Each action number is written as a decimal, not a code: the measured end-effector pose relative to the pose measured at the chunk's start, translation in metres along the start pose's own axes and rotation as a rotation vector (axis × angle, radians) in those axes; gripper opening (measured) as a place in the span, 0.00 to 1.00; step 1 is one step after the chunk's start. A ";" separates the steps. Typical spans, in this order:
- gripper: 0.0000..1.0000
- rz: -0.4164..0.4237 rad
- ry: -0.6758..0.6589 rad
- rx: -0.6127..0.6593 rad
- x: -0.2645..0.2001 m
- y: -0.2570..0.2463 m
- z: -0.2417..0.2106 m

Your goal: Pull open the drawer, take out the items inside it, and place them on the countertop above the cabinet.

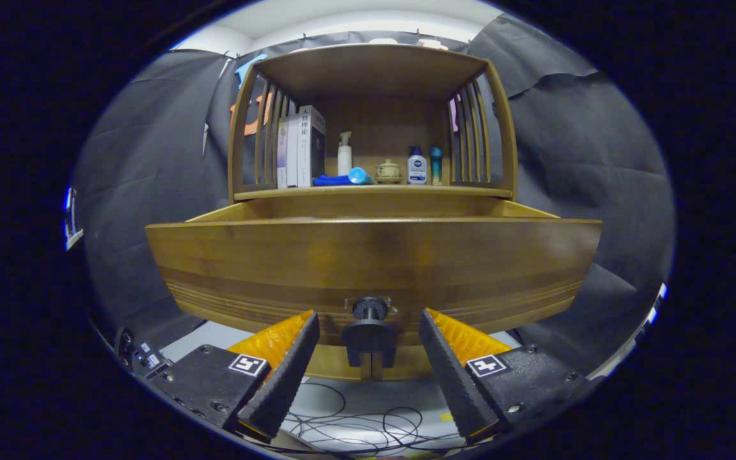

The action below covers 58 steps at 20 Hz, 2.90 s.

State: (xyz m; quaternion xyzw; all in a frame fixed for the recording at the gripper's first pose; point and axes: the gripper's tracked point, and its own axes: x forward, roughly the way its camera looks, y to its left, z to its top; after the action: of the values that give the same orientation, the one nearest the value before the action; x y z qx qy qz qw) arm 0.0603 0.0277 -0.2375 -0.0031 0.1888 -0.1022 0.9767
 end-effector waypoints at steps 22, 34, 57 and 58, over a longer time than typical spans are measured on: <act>0.96 -0.018 -0.064 -0.009 0.033 -0.002 0.020; 0.96 -0.043 -0.067 -0.039 0.098 0.001 0.047; 0.97 -0.074 -0.064 -0.148 0.193 -0.001 0.072; 0.97 -0.072 -0.058 -0.157 0.192 -0.001 0.072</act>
State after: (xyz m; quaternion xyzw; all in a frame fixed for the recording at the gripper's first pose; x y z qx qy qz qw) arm 0.2611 -0.0140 -0.2413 -0.0896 0.1678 -0.1221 0.9741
